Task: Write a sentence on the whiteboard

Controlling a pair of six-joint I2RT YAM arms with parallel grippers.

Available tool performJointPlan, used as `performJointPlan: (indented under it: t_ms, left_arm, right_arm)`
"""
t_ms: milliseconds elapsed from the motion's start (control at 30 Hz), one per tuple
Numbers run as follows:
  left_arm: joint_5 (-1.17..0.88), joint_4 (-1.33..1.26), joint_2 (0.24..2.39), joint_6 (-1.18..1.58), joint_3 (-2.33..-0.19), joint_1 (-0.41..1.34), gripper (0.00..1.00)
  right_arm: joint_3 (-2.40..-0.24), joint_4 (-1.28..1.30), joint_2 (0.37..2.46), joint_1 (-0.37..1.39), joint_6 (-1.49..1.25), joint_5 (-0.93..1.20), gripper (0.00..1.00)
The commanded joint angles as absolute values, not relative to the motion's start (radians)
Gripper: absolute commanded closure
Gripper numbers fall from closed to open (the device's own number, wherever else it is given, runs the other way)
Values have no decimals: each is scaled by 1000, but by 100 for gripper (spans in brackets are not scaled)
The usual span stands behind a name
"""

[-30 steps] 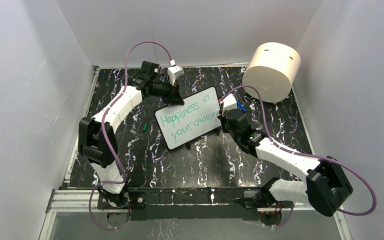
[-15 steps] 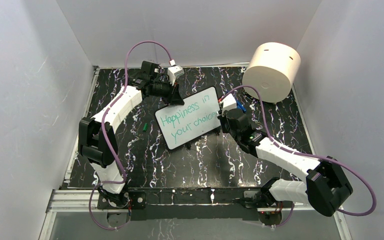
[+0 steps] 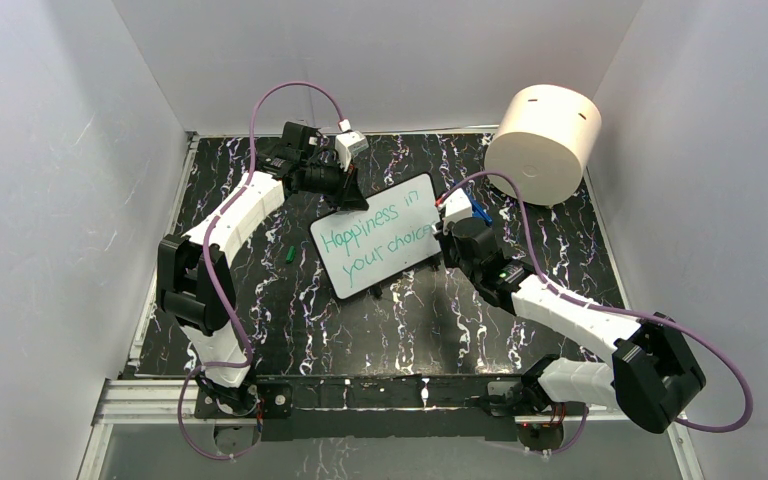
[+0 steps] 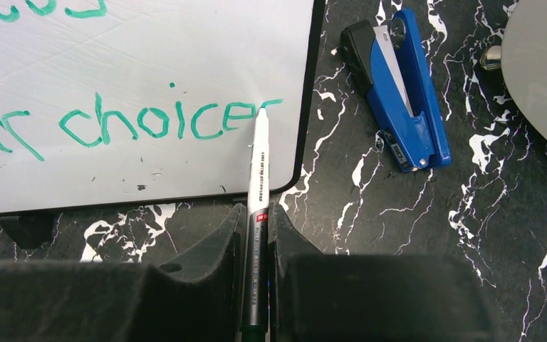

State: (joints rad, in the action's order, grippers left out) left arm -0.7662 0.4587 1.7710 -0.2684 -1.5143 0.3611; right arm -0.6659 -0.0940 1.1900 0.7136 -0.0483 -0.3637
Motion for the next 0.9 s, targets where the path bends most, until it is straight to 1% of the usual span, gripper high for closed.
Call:
performJointPlan:
  t_ms: [0,333,867]
  left_arm:
    - [-710,609,1821,-314,-1475,390,100]
    - [-712,609,1820,-314,-1476,389,100]
    - [-713,608,1825,-314,-1477,390,100]
  right_arm:
    - [-678,-87,1172,714,-51,-364,100]
    - [-672,-65,1179,714,-57,-406,100]
    - [-672,-72,1183,714,-81,-272,100]
